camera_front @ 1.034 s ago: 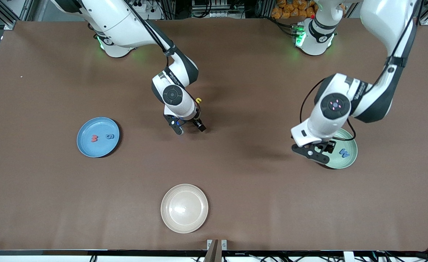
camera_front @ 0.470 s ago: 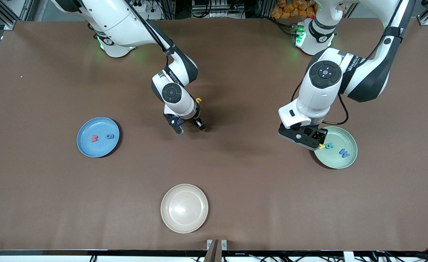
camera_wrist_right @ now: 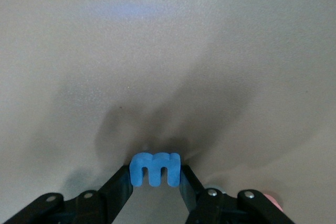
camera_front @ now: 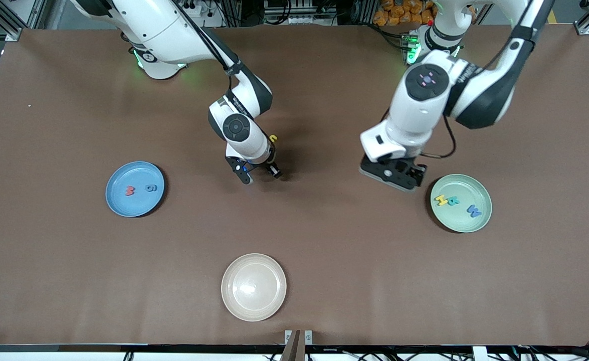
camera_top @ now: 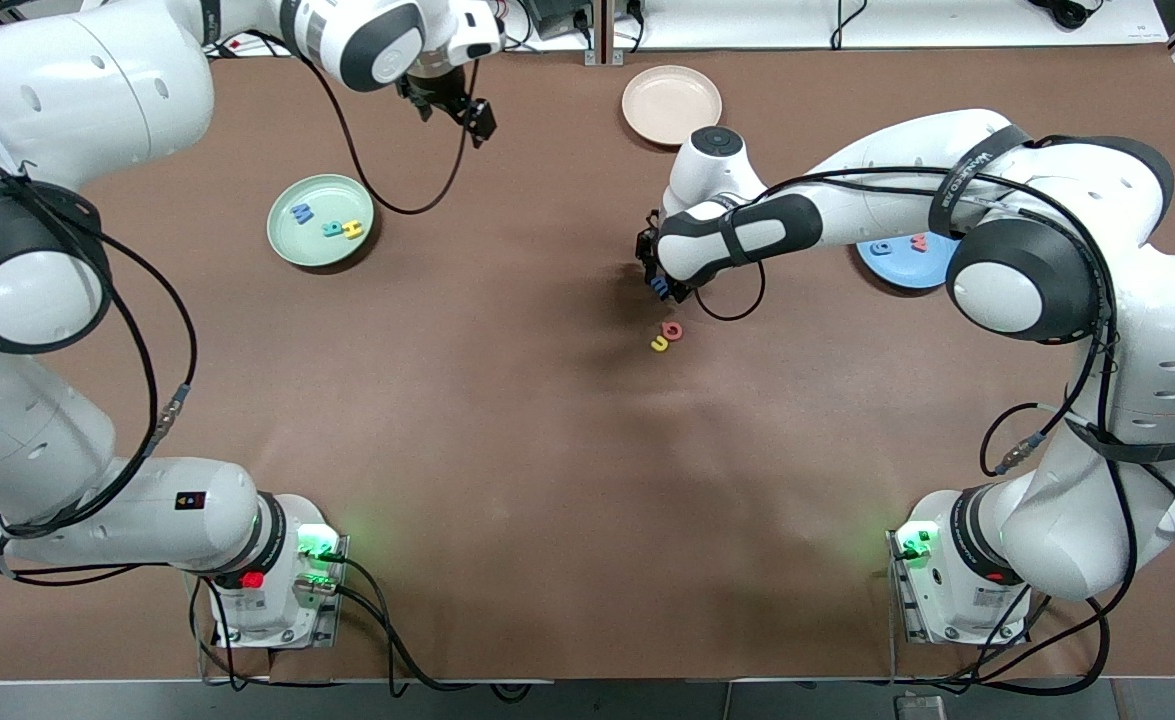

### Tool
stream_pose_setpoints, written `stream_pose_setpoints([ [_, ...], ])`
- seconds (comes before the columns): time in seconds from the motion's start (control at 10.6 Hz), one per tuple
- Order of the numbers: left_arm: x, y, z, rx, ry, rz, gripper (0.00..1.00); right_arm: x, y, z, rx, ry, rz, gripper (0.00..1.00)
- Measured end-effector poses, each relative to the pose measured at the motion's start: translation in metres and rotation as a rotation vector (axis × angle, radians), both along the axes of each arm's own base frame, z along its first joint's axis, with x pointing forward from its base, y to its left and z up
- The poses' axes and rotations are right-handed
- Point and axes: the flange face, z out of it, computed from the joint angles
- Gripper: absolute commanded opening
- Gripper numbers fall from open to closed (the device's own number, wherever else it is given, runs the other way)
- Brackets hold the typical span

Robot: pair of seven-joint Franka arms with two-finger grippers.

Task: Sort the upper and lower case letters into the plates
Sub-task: 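Place the blue m on the blue plate while the left reaches pink Q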

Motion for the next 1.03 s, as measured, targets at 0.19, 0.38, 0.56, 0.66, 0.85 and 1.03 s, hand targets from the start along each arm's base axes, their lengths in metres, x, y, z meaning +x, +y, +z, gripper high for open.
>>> stream_pose_setpoints([
  [0.19,-0.013,-0.019,0.002,-0.042,0.02,0.049,1.0,0.001,0.0,0.003,-0.002,0.003,0.002,0.0],
  [0.38,-0.033,-0.045,0.004,-0.067,0.031,0.086,1.0,0.011,-0.005,0.012,-0.019,0.034,0.017,0.0],
  [0.56,-0.05,-0.065,0.002,-0.075,0.041,0.08,1.0,0.034,-0.027,0.031,-0.015,0.044,0.035,0.0],
  [0.66,-0.055,-0.071,0.001,-0.077,0.048,0.07,1.0,0.043,-0.04,0.039,-0.013,0.049,0.042,0.0],
  [0.85,-0.067,-0.088,-0.008,-0.089,0.065,0.036,1.0,0.058,-0.068,0.054,-0.019,0.073,0.086,0.0],
  [1.03,-0.091,-0.129,-0.024,-0.142,0.075,-0.028,1.0,0.075,-0.111,0.072,-0.021,0.109,0.16,0.0],
])
